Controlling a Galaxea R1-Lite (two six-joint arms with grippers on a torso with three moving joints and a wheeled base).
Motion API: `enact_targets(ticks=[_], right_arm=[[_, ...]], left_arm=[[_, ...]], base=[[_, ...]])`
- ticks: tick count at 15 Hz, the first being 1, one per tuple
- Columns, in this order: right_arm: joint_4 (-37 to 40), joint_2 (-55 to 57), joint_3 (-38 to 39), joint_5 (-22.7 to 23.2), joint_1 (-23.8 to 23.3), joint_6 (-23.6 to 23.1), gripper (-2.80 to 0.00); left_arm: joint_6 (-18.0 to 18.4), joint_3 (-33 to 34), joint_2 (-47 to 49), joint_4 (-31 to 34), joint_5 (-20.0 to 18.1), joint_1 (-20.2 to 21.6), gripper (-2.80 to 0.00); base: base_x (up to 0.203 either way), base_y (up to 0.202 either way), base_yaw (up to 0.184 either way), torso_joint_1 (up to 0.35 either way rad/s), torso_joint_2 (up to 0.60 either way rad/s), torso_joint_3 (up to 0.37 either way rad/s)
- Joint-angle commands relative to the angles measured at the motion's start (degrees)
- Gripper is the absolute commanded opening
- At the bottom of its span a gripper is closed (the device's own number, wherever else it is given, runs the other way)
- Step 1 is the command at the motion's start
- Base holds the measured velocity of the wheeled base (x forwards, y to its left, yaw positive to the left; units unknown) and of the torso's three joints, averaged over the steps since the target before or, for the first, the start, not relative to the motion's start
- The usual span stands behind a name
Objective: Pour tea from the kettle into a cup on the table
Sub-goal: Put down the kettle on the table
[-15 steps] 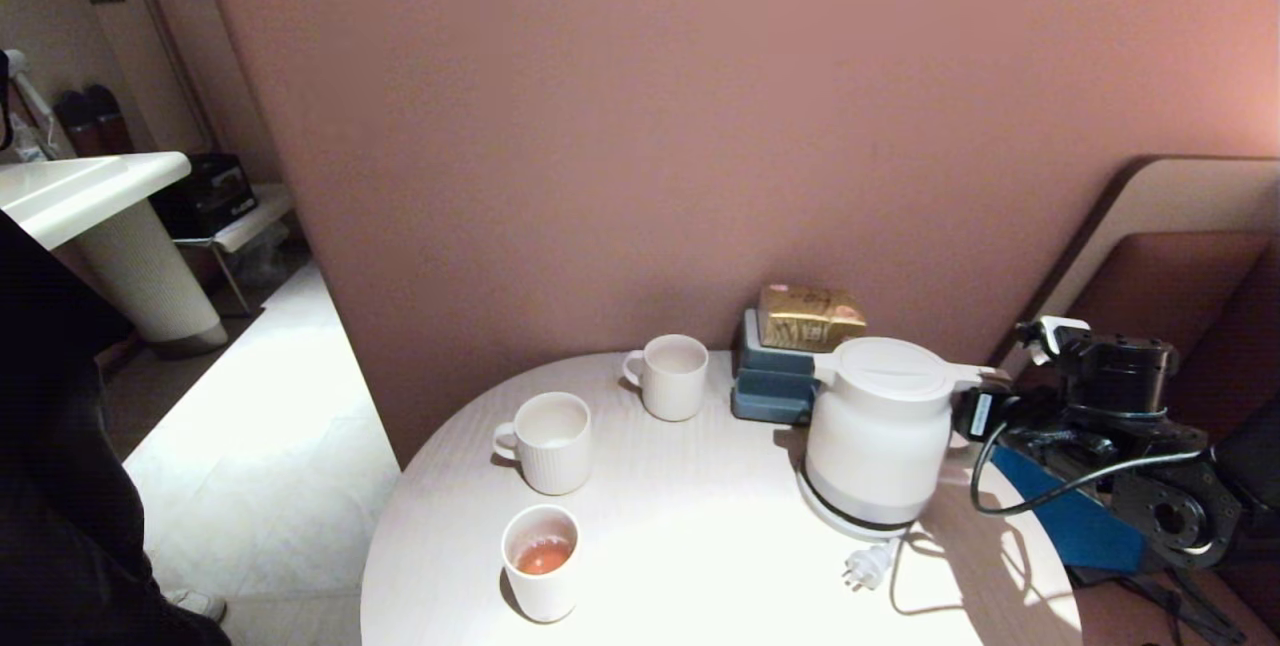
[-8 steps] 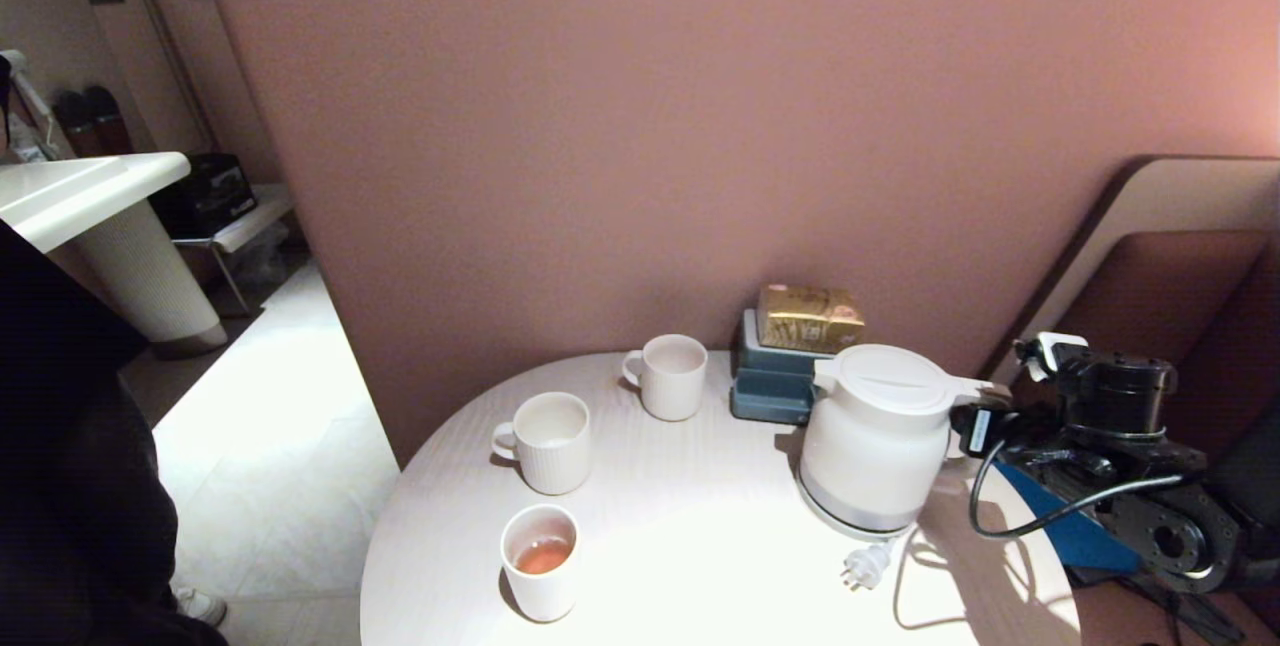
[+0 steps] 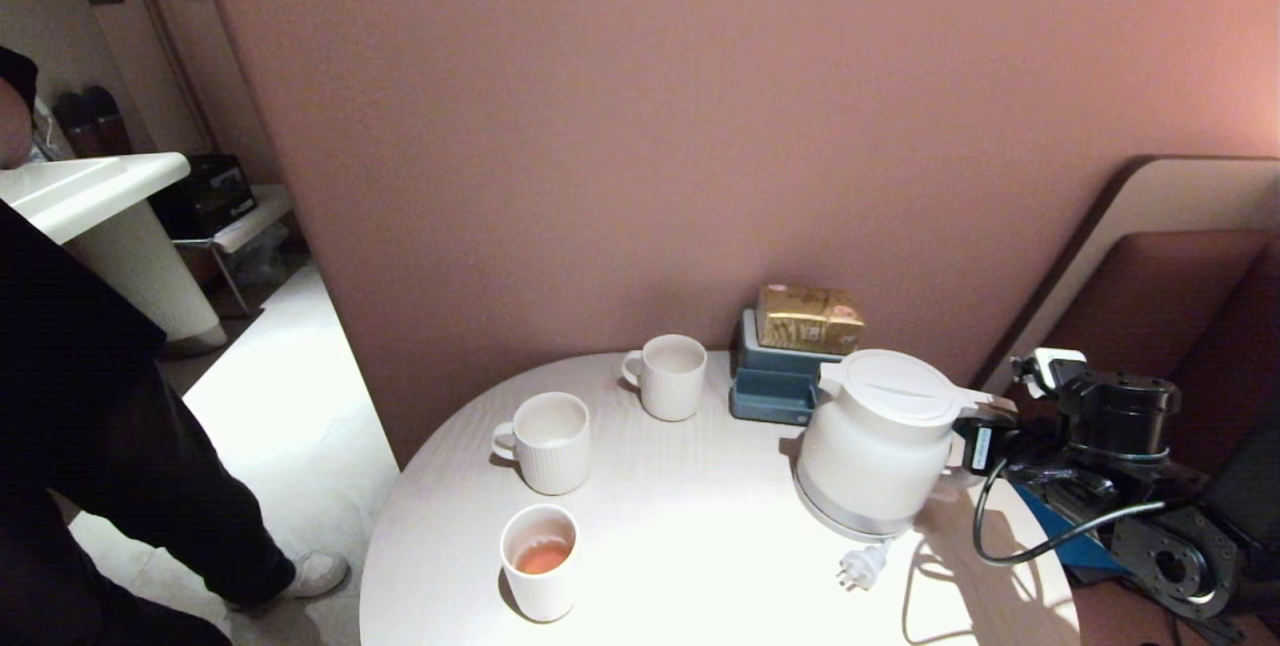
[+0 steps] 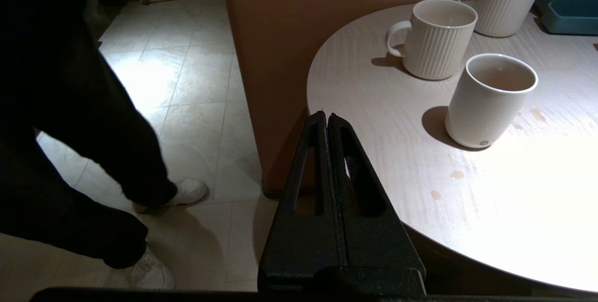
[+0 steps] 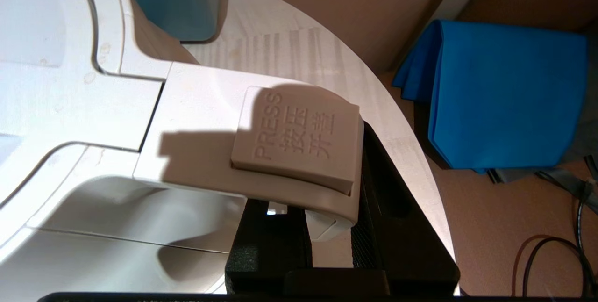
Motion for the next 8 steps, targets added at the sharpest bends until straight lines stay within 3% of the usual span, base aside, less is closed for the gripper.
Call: enact_targets(ticks=[1, 8], right_arm=[[-0.18, 0.37, -0.03, -0.02, 0.0, -0.04, -2.8], [-0.18, 1.16, -0.03, -0.2, 0.0, -0.13, -2.8]], left_arm=[[0.02, -0.01, 0.09, 0.03, -0.02, -0.01, -2.8], [0.02, -0.07, 0.09, 0.03, -0.02, -0.01, -2.8]], base=[[0.0, 0.0, 0.0, 0.0, 0.0, 0.0], [0.0, 0.0, 0.0, 0.0, 0.0, 0.0]])
